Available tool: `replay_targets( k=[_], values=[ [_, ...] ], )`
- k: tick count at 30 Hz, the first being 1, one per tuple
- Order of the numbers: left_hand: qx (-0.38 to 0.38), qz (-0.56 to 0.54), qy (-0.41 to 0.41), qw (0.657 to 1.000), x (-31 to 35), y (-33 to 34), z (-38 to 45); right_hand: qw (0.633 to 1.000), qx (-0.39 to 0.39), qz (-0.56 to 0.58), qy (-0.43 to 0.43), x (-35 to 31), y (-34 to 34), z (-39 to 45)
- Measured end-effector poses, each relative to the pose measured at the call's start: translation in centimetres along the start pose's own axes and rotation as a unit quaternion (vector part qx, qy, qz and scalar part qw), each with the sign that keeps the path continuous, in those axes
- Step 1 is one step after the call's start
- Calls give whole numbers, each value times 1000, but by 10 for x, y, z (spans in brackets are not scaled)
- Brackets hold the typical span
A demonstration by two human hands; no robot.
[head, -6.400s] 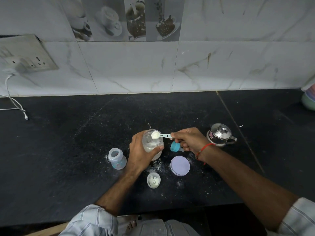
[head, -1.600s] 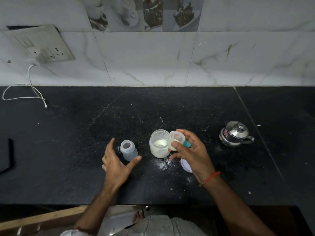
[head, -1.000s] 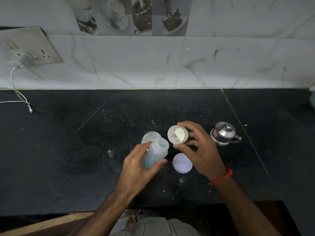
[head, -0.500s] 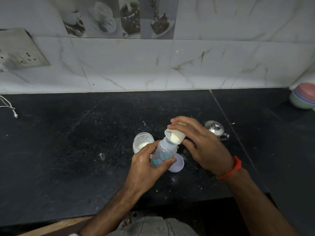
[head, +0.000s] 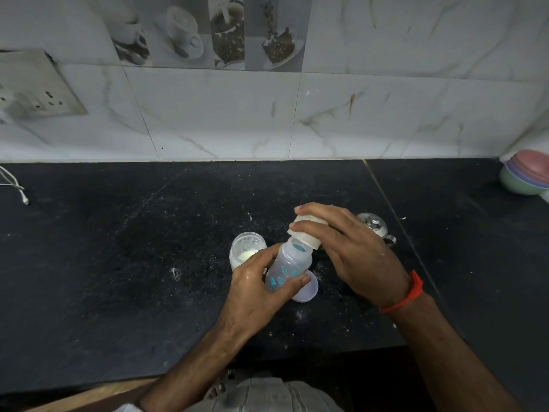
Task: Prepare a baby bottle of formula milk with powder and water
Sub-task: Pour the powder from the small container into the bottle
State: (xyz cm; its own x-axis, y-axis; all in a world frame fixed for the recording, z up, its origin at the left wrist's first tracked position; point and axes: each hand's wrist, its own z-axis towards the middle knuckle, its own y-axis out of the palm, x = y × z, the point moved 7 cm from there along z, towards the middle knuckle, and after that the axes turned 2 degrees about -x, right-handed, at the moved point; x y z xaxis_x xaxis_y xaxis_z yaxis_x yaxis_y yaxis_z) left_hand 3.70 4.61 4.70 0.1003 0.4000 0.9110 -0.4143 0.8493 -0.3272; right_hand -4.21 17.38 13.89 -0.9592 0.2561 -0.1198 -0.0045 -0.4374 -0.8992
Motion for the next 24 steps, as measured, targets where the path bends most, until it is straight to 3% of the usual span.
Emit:
replay_targets(
  k=[24],
  values=[
    [-13, -7, -20, 1000, -1, 5, 3, 1000, 1, -14, 4, -3, -5, 1]
  ],
)
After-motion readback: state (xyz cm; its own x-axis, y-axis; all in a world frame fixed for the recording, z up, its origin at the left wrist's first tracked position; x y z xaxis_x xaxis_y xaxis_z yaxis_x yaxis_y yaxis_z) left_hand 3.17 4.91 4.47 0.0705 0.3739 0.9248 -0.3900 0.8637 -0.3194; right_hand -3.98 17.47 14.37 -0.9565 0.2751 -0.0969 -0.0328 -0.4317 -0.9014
